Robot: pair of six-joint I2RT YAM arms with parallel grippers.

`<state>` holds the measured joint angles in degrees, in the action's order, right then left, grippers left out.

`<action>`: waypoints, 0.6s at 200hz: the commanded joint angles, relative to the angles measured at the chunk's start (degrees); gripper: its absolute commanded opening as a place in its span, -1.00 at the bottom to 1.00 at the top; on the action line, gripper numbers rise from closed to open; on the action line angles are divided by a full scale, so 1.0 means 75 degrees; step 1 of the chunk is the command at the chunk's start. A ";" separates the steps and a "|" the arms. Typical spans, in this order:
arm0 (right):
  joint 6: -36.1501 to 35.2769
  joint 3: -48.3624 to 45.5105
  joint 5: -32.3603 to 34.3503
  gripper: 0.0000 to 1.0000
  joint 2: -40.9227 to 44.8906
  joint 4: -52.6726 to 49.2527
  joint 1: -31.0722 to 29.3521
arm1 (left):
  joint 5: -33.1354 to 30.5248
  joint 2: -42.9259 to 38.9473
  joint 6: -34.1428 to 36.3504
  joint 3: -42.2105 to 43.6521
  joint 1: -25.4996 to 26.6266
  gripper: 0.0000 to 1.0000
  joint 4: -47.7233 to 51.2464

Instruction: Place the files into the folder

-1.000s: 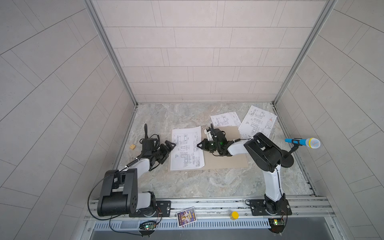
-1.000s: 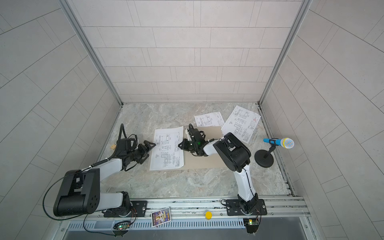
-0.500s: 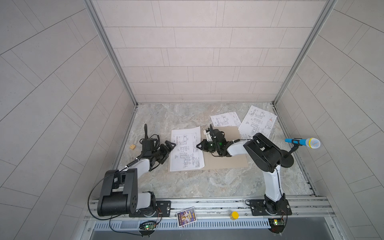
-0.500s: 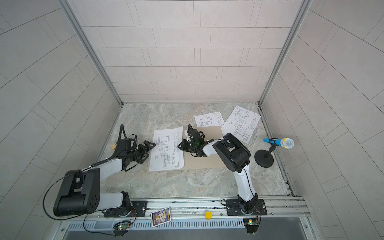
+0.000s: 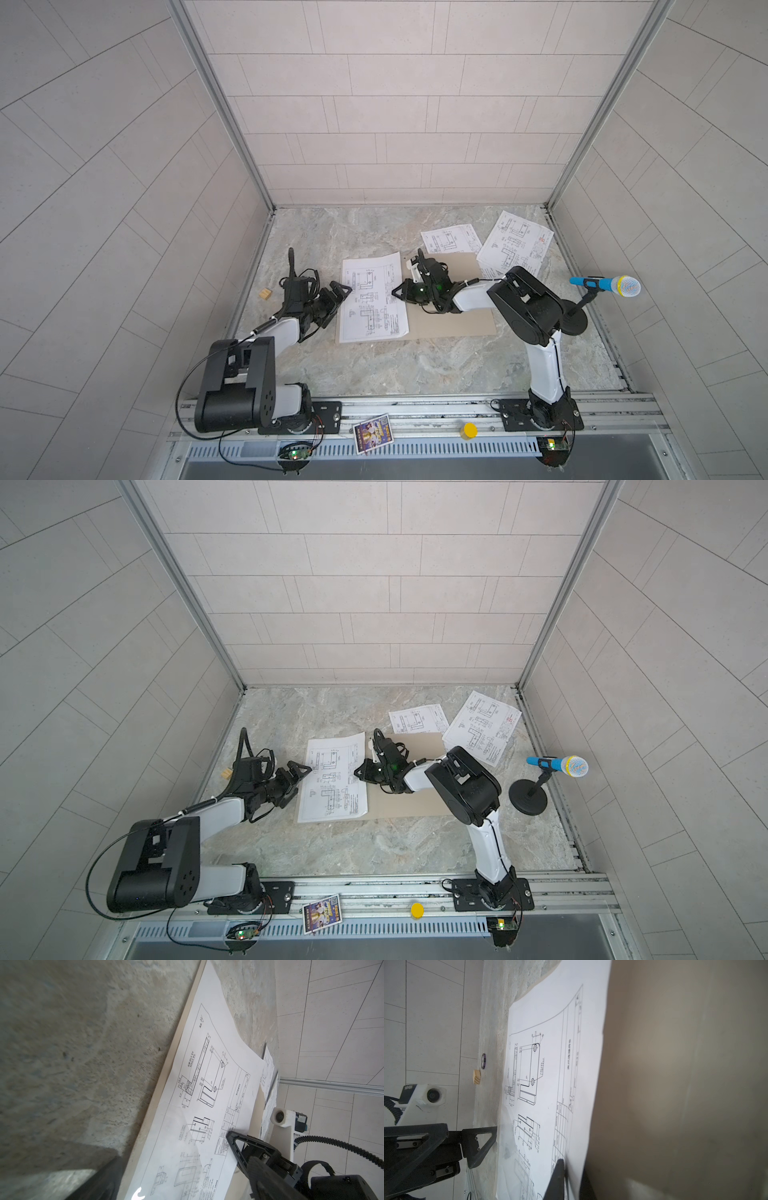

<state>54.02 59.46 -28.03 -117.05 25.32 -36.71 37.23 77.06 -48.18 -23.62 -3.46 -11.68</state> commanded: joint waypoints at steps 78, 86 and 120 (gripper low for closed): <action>-0.0393 0.0143 0.0375 0.29 0.1407 -0.1444 0.0027 | -0.0911 -0.0934 0.0435 -0.1169 0.0000 1.00 0.2525; -0.0444 0.0123 0.0394 0.29 0.1527 -0.1494 0.0034 | -0.0935 -0.0931 0.0423 -0.1245 0.0021 1.00 0.2533; -0.0762 0.0082 0.0445 0.24 0.1951 -0.2033 0.0145 | -0.1031 -0.0888 0.0464 -0.1588 0.0475 0.90 0.2450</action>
<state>50.57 59.92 -25.89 -105.89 14.46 -36.29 30.72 70.59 -45.91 -32.80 -2.55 5.08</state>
